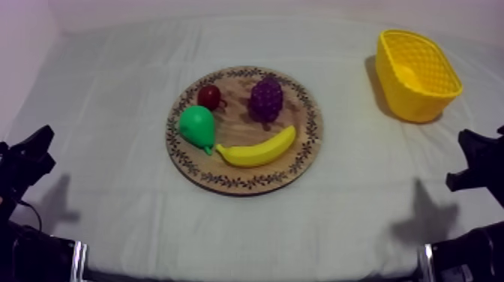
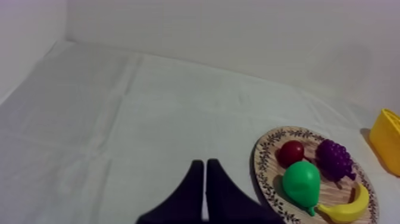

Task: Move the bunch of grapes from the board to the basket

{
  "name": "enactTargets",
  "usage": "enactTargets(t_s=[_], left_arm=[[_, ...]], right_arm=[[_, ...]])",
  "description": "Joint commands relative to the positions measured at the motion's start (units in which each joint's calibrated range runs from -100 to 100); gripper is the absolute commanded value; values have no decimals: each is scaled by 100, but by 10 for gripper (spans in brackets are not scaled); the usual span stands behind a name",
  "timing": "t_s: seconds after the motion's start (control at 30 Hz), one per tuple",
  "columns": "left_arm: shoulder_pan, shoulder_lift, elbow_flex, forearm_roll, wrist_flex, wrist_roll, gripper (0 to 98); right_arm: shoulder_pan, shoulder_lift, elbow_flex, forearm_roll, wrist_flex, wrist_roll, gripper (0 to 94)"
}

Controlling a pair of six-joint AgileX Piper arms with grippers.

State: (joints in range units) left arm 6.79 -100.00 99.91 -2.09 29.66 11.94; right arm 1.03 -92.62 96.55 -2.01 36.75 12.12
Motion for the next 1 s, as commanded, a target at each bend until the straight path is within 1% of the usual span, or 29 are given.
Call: enactTargets(t_s=[0.0, 0.13, 0.27, 0.43, 0.57, 0.7, 0.77, 0.97], left_arm=[[-2, 0, -2, 1, 0, 0, 1], [-2, 0, -2, 1, 0, -1, 1], [-2, 0, -2, 1, 0, -1, 1], [-2, 0, -2, 1, 0, -1, 1], [-2, 0, -2, 1, 0, 0, 1], [-2, 0, -2, 1, 0, 0, 1], [-2, 0, -2, 1, 0, 0, 1], [-2, 0, -2, 1, 0, 0, 1]], right_arm=[[-72, 243, -189, 19, -162, -23, 3], [-222, 775, -615, 52, -467, -88, 3], [-361, 1379, -1264, 67, -463, -160, 2], [-633, 2218, -2177, 332, -307, -554, 2], [-903, 2922, -2945, 614, -30, -940, 2], [-1347, 3656, -3726, 1066, 386, -1493, 2], [-1549, 3999, -4105, 1232, 606, -1707, 2], [-1935, 4942, -5289, 1393, 1281, -2004, 2]])
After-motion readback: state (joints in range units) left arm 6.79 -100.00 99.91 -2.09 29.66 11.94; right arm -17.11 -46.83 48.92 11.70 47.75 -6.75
